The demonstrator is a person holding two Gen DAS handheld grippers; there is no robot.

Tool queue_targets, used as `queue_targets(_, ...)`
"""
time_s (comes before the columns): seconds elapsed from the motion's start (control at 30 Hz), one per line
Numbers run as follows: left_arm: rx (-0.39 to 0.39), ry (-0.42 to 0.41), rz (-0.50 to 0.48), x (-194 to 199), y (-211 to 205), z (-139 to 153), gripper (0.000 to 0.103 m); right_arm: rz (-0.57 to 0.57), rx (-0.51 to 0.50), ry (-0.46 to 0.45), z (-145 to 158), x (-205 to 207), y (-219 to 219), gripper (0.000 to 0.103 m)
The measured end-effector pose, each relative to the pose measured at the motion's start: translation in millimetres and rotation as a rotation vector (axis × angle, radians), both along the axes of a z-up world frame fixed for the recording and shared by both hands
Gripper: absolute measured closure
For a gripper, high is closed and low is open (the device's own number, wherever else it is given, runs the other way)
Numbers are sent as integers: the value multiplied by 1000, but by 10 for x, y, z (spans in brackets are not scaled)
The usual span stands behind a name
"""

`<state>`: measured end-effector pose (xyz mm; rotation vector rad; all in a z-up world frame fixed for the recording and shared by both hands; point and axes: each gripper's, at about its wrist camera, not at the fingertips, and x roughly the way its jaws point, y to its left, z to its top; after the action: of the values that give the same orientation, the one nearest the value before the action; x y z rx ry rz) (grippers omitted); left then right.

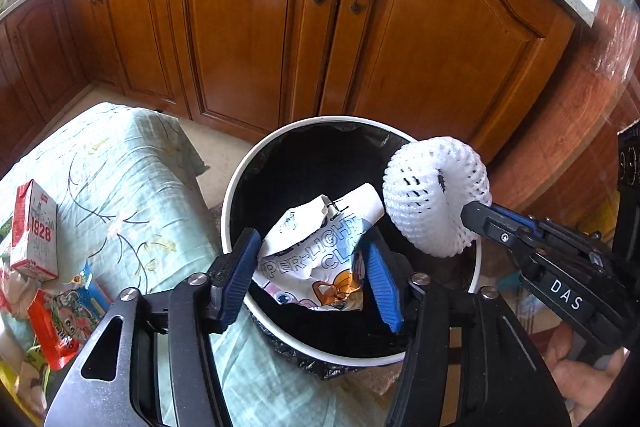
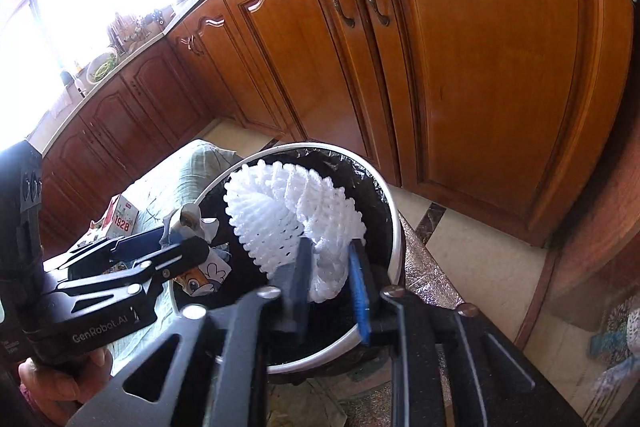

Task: Collect trash
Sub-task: 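Carry both items over the bin and open both tools to drop them, then move both tools back over the table toward the remaining trash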

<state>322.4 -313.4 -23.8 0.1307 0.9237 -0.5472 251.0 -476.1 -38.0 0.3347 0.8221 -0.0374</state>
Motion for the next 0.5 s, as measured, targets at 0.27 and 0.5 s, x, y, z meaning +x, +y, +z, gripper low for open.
queue_targets(0.27, -47, -4, 10, -116, 187, 66, 35, -14, 26, -44, 44, -134, -14, 54)
queue_targets(0.5, -115, -52, 92, -482, 732, 153, 30, -1, 65, -106, 133, -351, 195, 32)
